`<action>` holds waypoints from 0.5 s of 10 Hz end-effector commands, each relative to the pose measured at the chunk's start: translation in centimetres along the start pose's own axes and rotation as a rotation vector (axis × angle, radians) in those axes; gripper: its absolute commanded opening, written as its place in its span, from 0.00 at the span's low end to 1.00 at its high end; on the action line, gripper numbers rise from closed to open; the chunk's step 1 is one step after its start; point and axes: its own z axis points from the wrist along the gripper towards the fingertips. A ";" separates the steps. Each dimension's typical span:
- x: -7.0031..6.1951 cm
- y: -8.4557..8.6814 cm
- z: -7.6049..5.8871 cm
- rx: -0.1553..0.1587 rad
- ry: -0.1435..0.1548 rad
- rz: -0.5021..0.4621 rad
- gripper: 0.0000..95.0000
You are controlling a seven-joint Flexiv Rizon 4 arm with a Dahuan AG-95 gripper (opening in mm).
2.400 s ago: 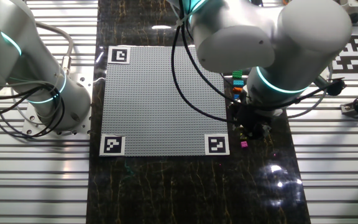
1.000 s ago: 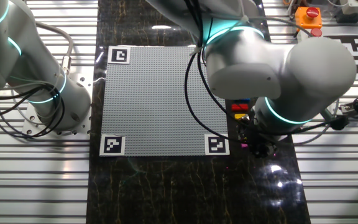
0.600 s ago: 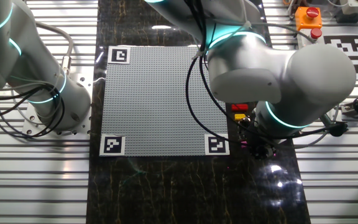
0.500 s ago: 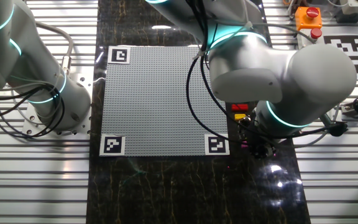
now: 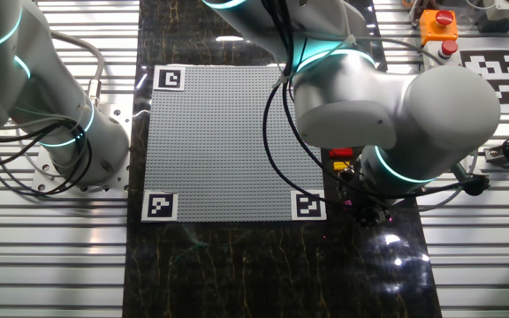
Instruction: Build with small Lego blocks
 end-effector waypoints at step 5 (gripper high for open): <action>0.0 -0.1 0.3 0.001 -0.003 0.006 0.40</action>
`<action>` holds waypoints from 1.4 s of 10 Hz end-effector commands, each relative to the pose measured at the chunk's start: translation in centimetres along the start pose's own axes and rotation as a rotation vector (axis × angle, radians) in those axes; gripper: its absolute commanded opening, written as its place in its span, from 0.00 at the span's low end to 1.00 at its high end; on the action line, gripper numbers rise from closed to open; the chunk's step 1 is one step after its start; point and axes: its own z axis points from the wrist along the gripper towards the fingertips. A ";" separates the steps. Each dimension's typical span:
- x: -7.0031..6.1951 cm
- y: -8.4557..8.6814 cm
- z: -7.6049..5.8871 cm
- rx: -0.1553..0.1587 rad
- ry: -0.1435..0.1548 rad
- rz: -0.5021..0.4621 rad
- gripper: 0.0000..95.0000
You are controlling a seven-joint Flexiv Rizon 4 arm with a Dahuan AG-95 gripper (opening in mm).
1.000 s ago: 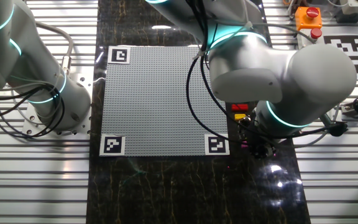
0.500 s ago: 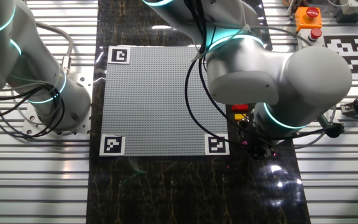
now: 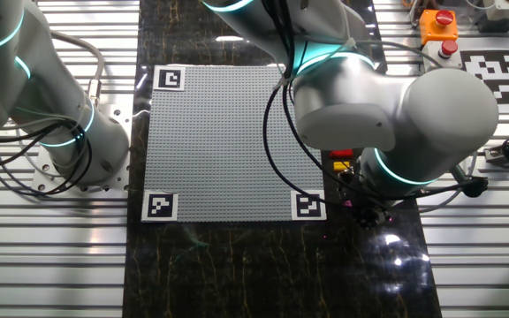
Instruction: Build with small Lego blocks
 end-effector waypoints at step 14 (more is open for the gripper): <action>0.0 -0.1 0.3 0.001 -0.009 0.017 0.20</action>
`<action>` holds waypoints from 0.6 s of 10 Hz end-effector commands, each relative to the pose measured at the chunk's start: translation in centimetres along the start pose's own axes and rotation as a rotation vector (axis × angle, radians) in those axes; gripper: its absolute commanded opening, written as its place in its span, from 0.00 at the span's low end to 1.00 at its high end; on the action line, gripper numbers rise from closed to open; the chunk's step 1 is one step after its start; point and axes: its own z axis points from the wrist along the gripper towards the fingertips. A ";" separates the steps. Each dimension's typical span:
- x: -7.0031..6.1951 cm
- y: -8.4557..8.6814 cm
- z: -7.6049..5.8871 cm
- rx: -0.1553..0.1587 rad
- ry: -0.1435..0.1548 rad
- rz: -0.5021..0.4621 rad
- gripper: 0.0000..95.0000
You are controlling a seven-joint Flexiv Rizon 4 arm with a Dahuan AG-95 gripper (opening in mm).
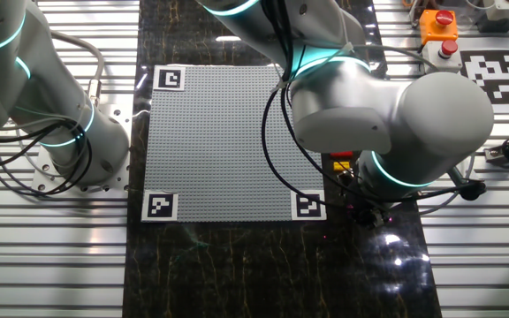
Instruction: Build with small Lego blocks
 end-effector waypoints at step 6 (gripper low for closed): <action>0.0 0.0 0.0 0.001 0.000 0.004 0.00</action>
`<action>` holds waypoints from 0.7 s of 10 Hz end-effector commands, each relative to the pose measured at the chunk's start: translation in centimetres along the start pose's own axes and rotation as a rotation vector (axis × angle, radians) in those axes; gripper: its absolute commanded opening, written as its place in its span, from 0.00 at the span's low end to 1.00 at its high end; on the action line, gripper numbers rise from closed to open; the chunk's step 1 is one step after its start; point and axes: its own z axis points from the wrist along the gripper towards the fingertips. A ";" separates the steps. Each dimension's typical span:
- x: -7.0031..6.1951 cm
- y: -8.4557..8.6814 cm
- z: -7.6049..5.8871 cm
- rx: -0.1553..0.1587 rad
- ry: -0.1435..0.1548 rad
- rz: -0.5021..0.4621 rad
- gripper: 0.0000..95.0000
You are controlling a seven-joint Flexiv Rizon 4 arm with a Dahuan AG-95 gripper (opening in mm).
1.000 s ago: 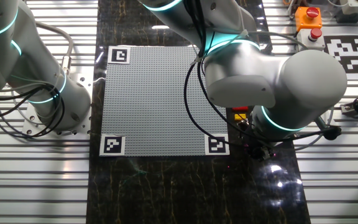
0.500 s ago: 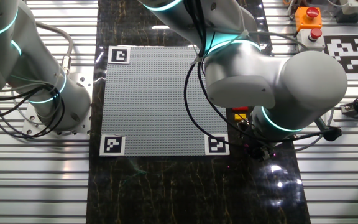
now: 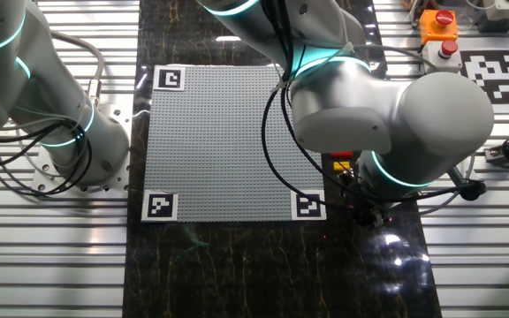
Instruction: Build with small Lego blocks
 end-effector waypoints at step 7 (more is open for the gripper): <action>0.0 0.0 -0.1 0.000 0.000 0.009 0.00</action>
